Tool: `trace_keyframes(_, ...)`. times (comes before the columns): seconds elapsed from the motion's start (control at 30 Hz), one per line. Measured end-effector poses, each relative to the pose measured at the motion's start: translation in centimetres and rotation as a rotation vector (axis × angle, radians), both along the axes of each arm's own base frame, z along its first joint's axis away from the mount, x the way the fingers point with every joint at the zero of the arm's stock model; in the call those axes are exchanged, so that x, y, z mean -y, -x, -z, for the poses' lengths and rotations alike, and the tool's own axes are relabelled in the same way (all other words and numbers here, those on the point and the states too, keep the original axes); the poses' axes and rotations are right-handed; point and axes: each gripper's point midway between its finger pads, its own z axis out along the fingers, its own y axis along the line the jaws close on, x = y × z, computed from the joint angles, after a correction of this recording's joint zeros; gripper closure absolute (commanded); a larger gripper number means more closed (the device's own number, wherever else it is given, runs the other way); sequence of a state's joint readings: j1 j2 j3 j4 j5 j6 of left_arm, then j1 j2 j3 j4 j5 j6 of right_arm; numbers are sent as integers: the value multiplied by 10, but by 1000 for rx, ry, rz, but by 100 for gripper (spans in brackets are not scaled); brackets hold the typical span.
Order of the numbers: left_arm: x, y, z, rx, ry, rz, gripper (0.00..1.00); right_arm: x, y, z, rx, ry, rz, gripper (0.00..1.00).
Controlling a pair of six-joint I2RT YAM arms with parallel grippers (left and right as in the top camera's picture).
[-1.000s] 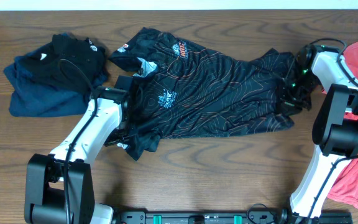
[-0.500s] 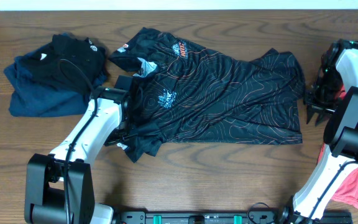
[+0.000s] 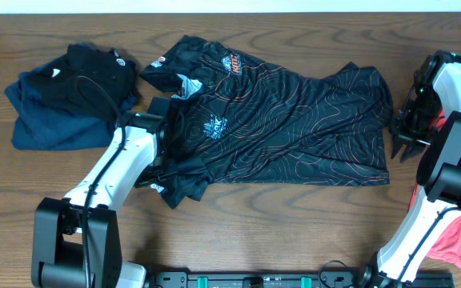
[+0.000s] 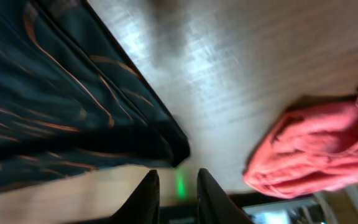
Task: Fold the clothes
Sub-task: 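Pull the black shirt's right hem down and right to flatten it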
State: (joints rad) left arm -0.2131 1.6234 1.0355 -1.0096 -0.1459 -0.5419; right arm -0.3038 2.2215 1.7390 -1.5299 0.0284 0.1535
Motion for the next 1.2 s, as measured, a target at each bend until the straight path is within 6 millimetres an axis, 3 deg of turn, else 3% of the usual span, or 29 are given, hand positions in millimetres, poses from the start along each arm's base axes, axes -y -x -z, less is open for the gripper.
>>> trace_keyframes(0.1,0,0,0,0,0,0,94,0,-6,-4,66,17,29,79)
trace_keyframes(0.23,0,0,0,0,0,0,94,-1,-6,-27,201,51,70,76)
trace_keyframes(0.4,0,0,0,-1,0,0,94,2,10,-50,356,75,141,73)
trace_keyframes(0.43,0,0,0,0,0,0,94,0,13,-51,380,71,153,70)
trace_keyframes(0.47,0,0,0,0,0,0,94,-3,19,-50,392,63,164,59)
trace_keyframes(0.5,0,0,0,0,0,0,94,-8,25,-47,398,55,174,49)
trace_keyframes(0.53,0,0,0,0,0,0,94,-11,29,-43,401,49,179,48)
trace_keyframes(0.9,0,0,0,0,0,0,94,-28,62,25,378,38,256,46)
trace_keyframes(1.03,0,0,0,0,0,0,94,-29,64,38,389,54,308,47)
trace_keyframes(1.2,0,0,0,0,0,0,94,-29,59,40,409,53,352,47)
